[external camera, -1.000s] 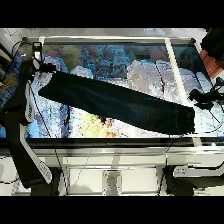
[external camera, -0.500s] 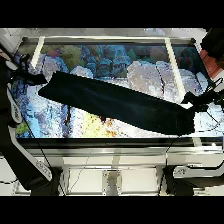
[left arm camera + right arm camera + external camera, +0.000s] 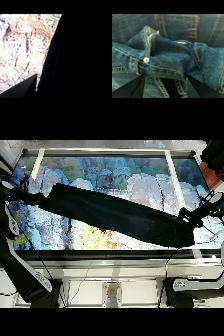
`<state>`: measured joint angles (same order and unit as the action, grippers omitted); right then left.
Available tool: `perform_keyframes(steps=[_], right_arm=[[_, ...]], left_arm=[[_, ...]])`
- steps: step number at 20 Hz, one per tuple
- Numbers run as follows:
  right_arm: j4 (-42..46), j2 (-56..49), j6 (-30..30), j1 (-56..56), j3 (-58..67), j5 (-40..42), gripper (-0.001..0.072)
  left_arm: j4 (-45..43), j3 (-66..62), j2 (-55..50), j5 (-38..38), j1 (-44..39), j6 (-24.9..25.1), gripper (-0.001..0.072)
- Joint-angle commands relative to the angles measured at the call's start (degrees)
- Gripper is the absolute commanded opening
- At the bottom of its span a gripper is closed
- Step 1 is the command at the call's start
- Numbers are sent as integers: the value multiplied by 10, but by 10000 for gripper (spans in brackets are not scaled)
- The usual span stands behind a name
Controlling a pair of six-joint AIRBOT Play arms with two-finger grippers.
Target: Fold the clothes and pants, and hang the long-sleeved shirts on hangers.
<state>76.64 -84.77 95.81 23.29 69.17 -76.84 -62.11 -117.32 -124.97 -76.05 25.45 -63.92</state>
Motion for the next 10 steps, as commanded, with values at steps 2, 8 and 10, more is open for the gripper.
perform_keyframes(steps=[2, 8, 10], right_arm=[[2, 0, 2, -19, 0, 25, 544], [42, 2, 2, -18, 0, 29, 544], [56, 2, 1, -18, 0, 28, 544]], left_arm=[[-4, 5, -14, -23, 1, 1, 492], [-3, 9, -21, -75, -8, -3, 23], [-6, 9, -9, -101, -5, -6, 22]])
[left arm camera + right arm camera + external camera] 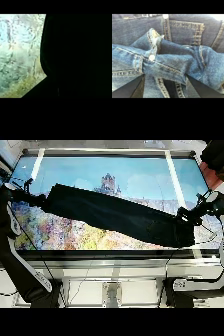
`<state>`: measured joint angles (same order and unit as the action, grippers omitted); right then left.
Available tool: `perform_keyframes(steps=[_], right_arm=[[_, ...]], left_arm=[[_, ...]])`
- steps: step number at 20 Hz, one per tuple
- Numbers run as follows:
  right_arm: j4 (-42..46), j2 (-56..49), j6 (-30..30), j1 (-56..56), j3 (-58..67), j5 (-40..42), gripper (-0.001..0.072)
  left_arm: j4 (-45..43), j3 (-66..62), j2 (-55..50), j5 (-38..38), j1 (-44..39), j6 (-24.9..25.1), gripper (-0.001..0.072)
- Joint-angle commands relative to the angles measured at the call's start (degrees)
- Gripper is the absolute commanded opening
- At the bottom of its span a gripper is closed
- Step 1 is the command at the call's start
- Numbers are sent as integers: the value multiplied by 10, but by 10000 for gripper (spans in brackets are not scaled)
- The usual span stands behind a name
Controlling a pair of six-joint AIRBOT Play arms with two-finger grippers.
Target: Fold the clothes and pants, and hang the long-sleeved shirts on hangers.
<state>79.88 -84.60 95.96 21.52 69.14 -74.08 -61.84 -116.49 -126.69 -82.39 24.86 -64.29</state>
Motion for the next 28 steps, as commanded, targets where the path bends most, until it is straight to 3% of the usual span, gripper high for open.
perform_keyframes(steps=[1, 7, 11, 14, 18, 23, 28], right_arm=[[35, 1, 0, -1, 0, -2, 544], [117, 10, -56, -1, 0, -52, 545], [116, 12, -56, -1, 0, -54, 545], [115, 12, -56, -1, 0, -59, 545], [114, 13, -56, -1, 0, -59, 544], [114, 13, -57, -1, 0, -59, 545], [112, 13, -70, -1, 0, -59, 545]], left_arm=[[-20, 2, 22, -42, 7, -17, 22], [-77, 79, 217, -52, 110, -21, 21], [-2, 160, 334, -47, 189, -21, 21], [10, 213, 379, -51, 179, -12, 21], [-10, 250, 393, -73, 60, -13, 22], [-42, 250, 393, -123, -194, -14, 21], [-95, 250, 383, -136, -447, -68, 23]])
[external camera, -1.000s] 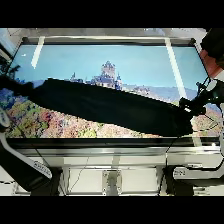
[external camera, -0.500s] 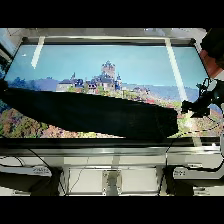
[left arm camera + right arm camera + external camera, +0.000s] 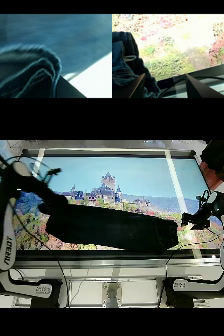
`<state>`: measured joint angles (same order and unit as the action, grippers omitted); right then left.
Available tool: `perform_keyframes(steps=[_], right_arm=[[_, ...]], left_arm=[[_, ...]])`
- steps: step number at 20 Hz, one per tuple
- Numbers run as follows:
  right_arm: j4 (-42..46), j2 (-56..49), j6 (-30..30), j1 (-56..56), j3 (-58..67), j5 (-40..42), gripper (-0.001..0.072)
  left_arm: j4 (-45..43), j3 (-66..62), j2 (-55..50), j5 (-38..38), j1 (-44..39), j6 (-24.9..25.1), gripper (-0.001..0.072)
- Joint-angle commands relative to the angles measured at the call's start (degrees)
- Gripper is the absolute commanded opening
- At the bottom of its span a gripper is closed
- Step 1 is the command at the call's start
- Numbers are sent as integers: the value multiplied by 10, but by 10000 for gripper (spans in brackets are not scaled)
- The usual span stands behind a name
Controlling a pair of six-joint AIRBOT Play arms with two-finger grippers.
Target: Fold the clothes and pants, and hang the long-sleeved shirts on hangers.
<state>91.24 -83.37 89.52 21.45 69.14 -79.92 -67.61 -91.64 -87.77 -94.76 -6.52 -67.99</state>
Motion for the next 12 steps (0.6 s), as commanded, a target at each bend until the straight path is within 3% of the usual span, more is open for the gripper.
perform_keyframes(steps=[1, 4, 5, 6, 7, 12], right_arm=[[-3, 0, -6, 0, 0, -1, 545], [-9, 0, -8, 0, 0, -1, 545], [-11, 0, -15, 0, 0, -1, 545], [-14, 0, -21, 0, 0, -2, 545], [-14, 0, -22, 0, 0, -3, 545], [-24, 0, -22, 0, 0, -7, 545]], left_arm=[[-49, 1, -13, -13, -171, -41, 23], [-65, 1, -38, -23, -249, -68, 34], [-66, 1, -43, -27, -263, -71, 105], [-65, 1, -45, -32, -271, -71, 285], [-66, 2, -46, -35, -274, -71, 421], [-203, 1, -42, -37, -236, -138, 427]])
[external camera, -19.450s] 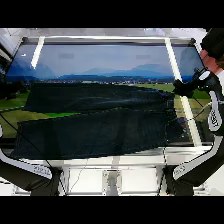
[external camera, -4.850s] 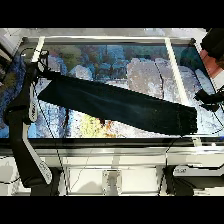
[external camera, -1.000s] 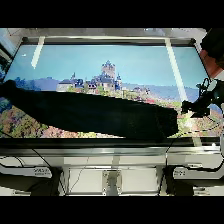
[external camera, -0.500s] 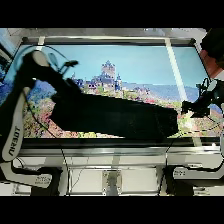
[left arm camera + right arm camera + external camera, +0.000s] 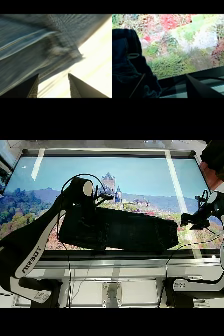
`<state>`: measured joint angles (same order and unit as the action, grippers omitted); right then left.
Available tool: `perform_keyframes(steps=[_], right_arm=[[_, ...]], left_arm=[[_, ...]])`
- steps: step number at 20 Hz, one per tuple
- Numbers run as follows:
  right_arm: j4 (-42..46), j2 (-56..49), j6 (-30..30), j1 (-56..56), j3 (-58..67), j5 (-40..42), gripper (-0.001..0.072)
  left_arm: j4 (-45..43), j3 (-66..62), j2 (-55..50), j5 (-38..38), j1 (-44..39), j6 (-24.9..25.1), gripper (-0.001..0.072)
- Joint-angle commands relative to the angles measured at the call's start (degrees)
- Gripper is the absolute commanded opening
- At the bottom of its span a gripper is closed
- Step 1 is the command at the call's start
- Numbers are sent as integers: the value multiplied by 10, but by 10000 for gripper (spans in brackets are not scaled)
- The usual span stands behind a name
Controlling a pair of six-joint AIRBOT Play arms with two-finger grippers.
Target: Fold the clothes and pants, and hang the long-sleeved shirts on hangers.
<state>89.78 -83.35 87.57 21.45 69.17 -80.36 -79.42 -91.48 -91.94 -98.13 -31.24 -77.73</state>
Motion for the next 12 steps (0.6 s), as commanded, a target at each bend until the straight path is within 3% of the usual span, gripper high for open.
perform_keyframes(steps=[1, 7, 12], right_arm=[[-17, 0, -3, 0, 0, -2, 545], [-76, 0, -18, 0, 0, -2, 545], [-94, 0, -17, 0, 0, -2, 545]], left_arm=[[-105, 0, 1, -3, 25, -46, 427], [-104, 0, 0, 58, 109, -63, 427], [-73, 0, -33, 75, 125, -58, 439]])
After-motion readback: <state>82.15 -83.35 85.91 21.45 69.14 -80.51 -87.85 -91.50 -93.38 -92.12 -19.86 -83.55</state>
